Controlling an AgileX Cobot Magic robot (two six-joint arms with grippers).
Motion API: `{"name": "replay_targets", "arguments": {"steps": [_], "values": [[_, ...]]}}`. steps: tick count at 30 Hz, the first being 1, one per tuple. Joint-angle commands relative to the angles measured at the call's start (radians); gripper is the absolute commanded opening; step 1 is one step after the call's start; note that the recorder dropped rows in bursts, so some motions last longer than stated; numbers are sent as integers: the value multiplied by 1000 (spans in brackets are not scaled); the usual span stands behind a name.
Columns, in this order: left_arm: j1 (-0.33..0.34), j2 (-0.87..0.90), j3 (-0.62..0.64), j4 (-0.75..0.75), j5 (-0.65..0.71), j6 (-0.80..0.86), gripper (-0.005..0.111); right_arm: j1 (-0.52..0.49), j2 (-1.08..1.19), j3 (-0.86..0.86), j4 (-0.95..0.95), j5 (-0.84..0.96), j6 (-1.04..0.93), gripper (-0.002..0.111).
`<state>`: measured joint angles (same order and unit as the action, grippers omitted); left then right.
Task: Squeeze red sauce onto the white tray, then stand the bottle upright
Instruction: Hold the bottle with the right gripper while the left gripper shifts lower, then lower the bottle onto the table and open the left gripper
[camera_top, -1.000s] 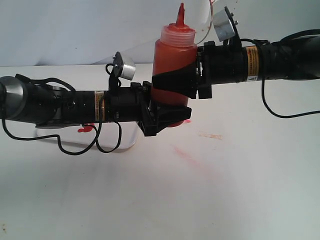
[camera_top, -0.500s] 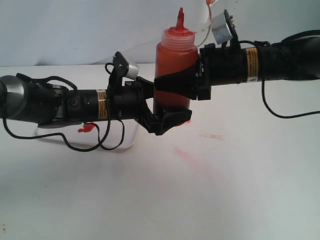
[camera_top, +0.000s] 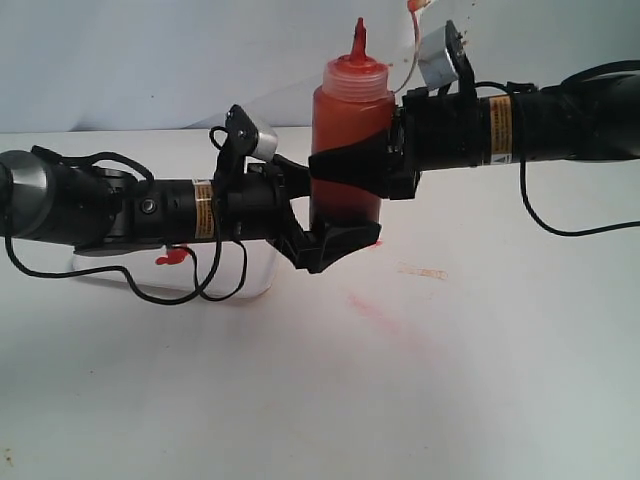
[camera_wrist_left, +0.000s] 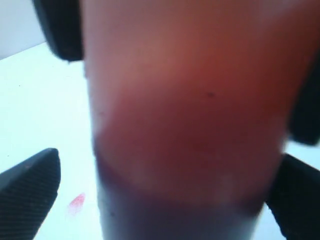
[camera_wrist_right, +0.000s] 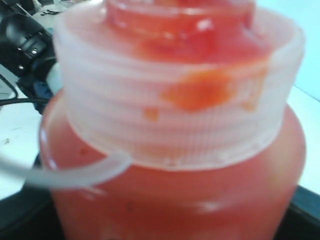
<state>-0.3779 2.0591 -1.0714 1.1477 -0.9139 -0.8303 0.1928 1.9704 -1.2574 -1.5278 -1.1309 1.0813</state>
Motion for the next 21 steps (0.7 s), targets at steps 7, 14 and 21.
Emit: {"name": "replay_targets", "arguments": {"steps": [7,14,21], "values": [[-5,-10,-5,50,38,8,105,-4,-9,4,65,76,-103,0],[25,-10,-5,53,201,84,105,-4,92,4,179,138,-216,0],[111,-10,-5,51,223,63,105,-4,189,4,276,100,-379,0]]}}
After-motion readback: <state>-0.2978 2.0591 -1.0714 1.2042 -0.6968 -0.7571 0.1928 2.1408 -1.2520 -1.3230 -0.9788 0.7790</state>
